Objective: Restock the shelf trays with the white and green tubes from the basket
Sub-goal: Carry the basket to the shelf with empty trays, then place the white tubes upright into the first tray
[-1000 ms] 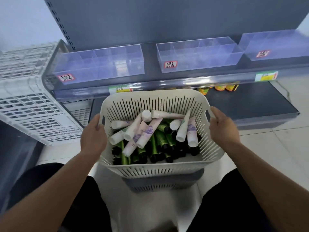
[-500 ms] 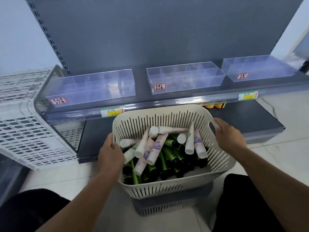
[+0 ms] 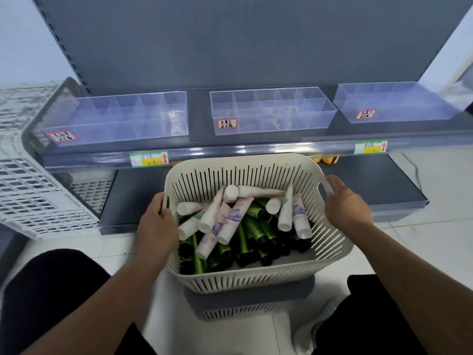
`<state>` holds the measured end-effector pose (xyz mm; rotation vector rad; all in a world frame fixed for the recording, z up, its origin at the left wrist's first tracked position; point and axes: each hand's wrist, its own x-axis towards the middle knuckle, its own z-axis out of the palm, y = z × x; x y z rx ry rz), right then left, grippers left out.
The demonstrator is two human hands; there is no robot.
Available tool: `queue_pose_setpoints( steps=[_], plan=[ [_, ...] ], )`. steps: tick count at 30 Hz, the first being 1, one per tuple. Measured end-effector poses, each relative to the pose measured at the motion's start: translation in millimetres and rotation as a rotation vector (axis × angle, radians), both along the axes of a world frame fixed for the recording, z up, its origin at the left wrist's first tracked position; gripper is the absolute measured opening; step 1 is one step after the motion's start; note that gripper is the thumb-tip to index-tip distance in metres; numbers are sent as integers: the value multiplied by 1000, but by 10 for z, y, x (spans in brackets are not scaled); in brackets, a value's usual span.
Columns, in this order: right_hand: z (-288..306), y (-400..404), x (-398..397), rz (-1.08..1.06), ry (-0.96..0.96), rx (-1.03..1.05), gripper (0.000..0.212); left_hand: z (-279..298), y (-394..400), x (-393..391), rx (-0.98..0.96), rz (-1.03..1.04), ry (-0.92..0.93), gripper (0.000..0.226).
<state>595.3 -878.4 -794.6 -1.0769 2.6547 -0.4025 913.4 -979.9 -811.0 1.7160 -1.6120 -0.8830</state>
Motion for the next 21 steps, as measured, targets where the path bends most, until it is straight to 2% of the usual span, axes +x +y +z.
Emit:
queue_pose_setpoints(
  steps=[2, 5, 8, 11, 16, 21],
  plan=[
    [38, -34, 19, 4, 16, 24, 40, 1, -3, -4, 6, -17, -37, 35],
    [119, -122, 156, 67, 75, 27, 47, 8, 1, 1, 21, -58, -198, 36],
    [185, -217, 380, 170, 130, -31, 54, 88, 33, -2, 39, -91, -421, 51],
    [185, -239, 612, 241, 124, -57, 61, 178, 106, -36, -62, -164, -625, 66],
    [163, -239, 933, 339, 93, -5, 70, 253, 142, -80, -140, -398, -599, 72],
    [123, -364, 1131, 392, 62, 28, 68, 239, 37, -104, -120, -589, -623, 68]
  ],
)
